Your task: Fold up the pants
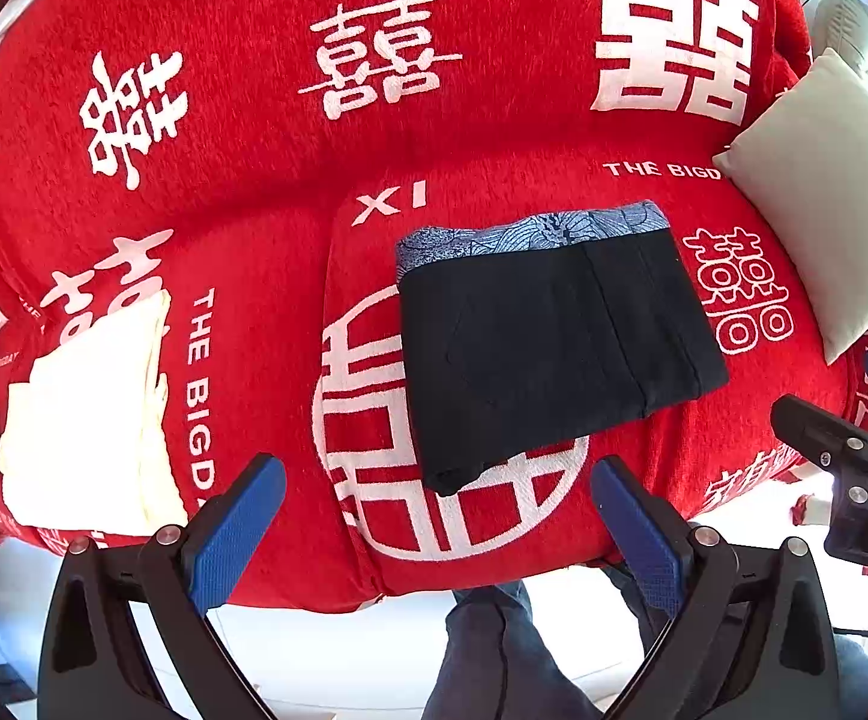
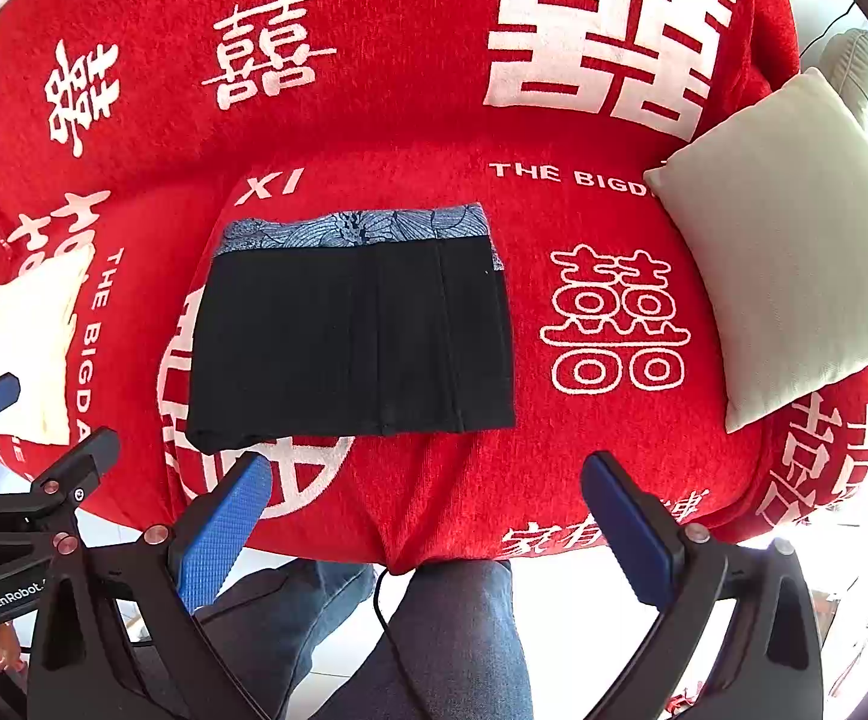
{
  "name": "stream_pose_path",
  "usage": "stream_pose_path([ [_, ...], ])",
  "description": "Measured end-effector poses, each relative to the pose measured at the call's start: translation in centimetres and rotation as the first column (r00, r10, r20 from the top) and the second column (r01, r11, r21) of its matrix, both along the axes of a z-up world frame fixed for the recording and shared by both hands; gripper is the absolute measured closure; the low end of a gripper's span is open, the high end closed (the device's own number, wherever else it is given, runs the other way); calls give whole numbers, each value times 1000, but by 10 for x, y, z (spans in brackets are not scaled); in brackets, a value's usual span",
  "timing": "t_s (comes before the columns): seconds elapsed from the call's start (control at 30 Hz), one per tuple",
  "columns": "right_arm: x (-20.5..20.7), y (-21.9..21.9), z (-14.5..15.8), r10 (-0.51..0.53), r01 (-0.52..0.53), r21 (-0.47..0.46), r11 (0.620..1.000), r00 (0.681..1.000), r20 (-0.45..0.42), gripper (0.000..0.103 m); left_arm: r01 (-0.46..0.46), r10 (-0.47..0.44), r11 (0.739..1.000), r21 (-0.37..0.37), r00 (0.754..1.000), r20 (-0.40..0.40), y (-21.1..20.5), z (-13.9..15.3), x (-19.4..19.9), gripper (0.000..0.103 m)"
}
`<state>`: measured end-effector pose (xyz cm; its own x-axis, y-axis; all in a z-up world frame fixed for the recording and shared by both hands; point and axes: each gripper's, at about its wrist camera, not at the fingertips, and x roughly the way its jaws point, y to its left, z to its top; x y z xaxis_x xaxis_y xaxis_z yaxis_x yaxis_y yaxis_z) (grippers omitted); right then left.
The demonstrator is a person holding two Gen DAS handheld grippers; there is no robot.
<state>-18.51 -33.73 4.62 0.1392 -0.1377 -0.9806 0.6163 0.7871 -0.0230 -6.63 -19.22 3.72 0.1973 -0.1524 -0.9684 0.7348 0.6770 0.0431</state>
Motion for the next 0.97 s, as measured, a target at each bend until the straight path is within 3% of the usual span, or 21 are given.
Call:
stream_pose_path([
  [0.53, 5, 2, -1, 18, -18, -1, 1000, 1000, -10, 0, -23, 23, 1000, 18, 1000, -2, 1, -6, 2, 1],
  [0.97, 6, 2, -7, 21, -21, 13, 1000, 1000, -18, 0, -48, 48, 999, -12, 999, -10, 5, -6, 6, 1],
])
